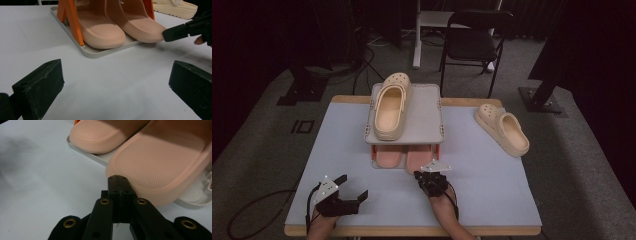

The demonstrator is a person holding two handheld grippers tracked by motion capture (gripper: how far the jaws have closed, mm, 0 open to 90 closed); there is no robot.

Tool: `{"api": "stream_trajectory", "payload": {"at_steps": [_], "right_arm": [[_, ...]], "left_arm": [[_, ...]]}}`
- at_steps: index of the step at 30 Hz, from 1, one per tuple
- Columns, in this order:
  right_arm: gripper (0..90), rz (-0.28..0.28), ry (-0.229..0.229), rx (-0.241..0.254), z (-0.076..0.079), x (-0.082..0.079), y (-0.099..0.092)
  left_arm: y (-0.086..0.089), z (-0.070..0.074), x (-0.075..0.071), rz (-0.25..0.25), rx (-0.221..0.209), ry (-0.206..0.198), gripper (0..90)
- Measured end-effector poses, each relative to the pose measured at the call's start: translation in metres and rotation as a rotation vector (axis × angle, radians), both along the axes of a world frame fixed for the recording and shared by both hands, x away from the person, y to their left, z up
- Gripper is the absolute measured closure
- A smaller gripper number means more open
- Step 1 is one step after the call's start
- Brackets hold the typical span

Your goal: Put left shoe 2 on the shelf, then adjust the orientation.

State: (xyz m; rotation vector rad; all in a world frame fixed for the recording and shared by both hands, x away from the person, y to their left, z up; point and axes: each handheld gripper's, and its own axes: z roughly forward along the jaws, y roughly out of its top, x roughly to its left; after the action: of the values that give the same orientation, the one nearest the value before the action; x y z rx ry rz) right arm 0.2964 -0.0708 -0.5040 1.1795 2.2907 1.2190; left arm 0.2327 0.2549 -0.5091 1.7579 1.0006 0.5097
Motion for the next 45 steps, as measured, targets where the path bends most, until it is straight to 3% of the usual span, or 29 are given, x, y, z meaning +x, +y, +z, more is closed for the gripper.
{"api": "stream_trajectory", "payload": {"at_steps": [17,21,23,26,28,34,40,45], "right_arm": [[90.0,-0.005,-0.01,-0.012,0.001,0.012,0.01],[80.3,0.007,-0.005,0.04,0.004,0.009,0.004],[71.3,0.03,-0.002,0.057,0.006,0.005,0.0],[56.8,0.059,-0.033,0.06,0.01,-0.005,-0.006],[54.5,0.059,-0.061,0.053,0.014,-0.011,-0.013],[45.6,0.043,-0.072,0.082,0.024,-0.016,-0.047],[42.3,-0.021,-0.074,0.121,0.03,-0.011,-0.092],[41.4,-0.096,-0.101,0.099,0.034,-0.004,-0.124]], "left_arm": [[0.0,-0.001,0.0,-0.001,-0.001,0.001,0.0],[0.0,-0.001,0.001,-0.001,-0.006,0.004,0.0],[0.001,-0.001,0.001,0.001,-0.003,0.004,0.0],[0.001,-0.001,0.001,0.003,-0.003,0.004,0.0],[0.0,-0.001,0.001,0.004,-0.007,0.004,0.0],[0.0,0.0,0.001,0.002,-0.005,0.002,0.0],[-0.001,-0.001,0.001,0.004,-0.007,0.007,0.0],[-0.002,-0.001,0.001,0.002,-0.006,0.007,0.0]]}}
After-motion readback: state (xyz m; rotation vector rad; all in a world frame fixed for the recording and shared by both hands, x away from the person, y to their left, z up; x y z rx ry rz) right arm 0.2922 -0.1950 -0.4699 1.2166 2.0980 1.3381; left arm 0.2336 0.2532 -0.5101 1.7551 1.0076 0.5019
